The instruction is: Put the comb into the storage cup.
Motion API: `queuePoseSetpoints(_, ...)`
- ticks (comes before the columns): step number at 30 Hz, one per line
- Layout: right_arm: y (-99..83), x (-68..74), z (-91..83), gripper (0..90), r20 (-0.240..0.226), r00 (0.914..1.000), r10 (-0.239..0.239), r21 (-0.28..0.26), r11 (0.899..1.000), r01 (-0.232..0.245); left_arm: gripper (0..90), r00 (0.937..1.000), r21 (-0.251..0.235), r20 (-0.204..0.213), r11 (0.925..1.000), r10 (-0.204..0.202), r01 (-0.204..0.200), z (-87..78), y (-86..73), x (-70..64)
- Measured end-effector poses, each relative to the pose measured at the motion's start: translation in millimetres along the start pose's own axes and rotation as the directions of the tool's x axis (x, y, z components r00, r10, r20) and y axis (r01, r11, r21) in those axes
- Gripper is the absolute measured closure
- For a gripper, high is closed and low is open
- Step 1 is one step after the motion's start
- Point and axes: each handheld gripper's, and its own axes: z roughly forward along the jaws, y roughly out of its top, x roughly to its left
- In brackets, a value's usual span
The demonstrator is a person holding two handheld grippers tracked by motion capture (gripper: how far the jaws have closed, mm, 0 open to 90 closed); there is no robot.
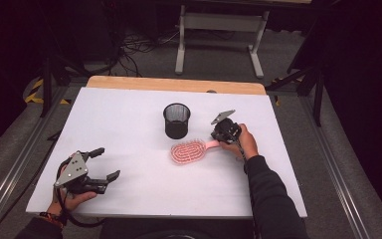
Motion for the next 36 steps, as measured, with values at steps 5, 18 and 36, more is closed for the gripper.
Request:
queuePoseSetpoints(5,-8.1,5.2,-5.0,90.0,0.002,0.9995,0.032,-0.017,0.999,-0.032,11.3,1.0000,0.004,-0.004,1.0000,0.004,-0.004,0.5,0.8,-1.4)
queuePoseSetpoints(18,-21.3,22.9,-16.4,90.0,0.031,0.9992,0.026,-0.028,0.999,-0.025,11.4,0.9998,0.013,-0.014,0.9998,0.016,-0.016,0.6,1.4,-2.5)
queuePoseSetpoints(36,-29.2,47.1,-28.2,90.0,-0.036,0.9993,0.012,-0.034,0.999,-0.013,11.1,0.9990,0.025,-0.020,0.9989,0.041,-0.040,0.9,2.4,-5.3)
